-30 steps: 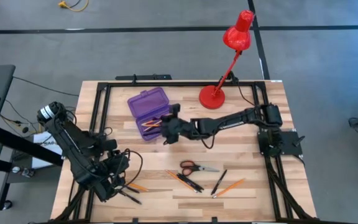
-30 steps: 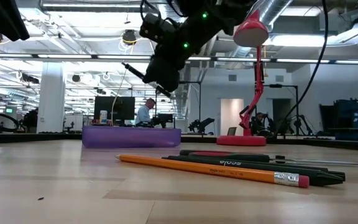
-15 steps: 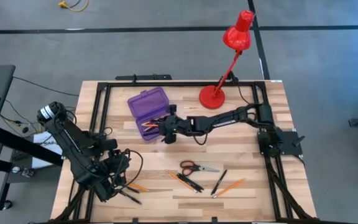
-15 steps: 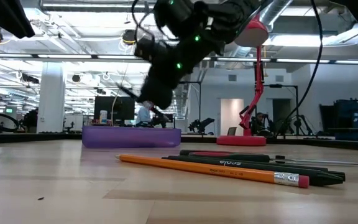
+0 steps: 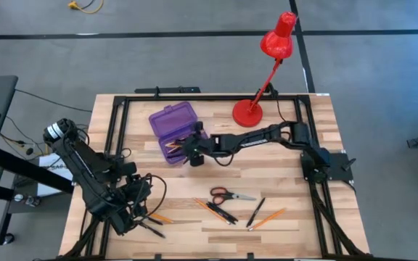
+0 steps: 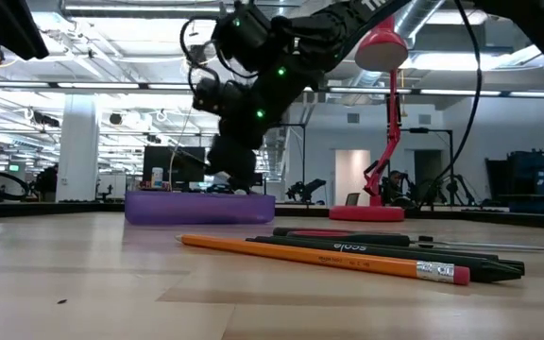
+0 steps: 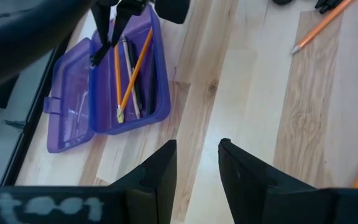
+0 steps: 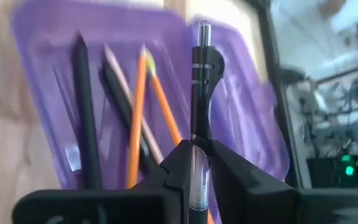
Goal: Pick & place school supplies into a supply box
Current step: Put the transparent pen into the purple supply box, then put the yellow pencil into the purple supply box
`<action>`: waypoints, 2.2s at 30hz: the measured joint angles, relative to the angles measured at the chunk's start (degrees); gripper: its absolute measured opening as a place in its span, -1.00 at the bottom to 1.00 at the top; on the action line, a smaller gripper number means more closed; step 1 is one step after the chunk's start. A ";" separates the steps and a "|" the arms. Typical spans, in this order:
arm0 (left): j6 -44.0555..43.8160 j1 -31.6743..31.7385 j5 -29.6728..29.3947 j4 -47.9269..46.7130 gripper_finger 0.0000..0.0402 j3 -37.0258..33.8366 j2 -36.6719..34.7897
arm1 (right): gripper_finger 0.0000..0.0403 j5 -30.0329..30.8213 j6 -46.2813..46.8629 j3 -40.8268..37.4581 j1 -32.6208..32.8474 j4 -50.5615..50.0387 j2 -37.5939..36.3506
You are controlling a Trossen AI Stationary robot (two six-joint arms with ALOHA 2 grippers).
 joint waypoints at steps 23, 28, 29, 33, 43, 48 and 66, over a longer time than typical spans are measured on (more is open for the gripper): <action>-0.30 0.02 -1.50 0.42 -0.45 -0.18 -0.02 | -0.18 5.79 5.40 -0.04 -0.13 -12.23 -5.97; 0.33 -0.17 0.85 1.15 -0.46 -1.72 -0.04 | -0.24 4.80 11.61 -0.02 1.34 -25.25 -12.81; 0.33 -0.17 1.19 1.20 -0.46 -2.13 -0.04 | -0.25 4.48 12.26 -0.08 1.51 -27.67 -13.96; 0.33 -0.17 1.43 1.84 -0.45 -3.93 -0.02 | -0.31 4.05 12.76 -0.10 1.70 -30.31 -16.45; 9.38 -0.17 5.21 14.33 -0.45 -7.73 -0.04 | -0.40 3.87 20.12 -0.10 4.08 -40.84 -16.49; 17.08 -0.04 8.59 22.66 -0.45 -10.07 -0.03 | -0.39 3.93 27.72 -0.10 8.86 -46.71 -16.95; 20.09 2.99 27.74 38.07 -0.46 -16.70 0.03 | -0.40 13.92 42.83 -0.15 26.10 -51.16 -16.51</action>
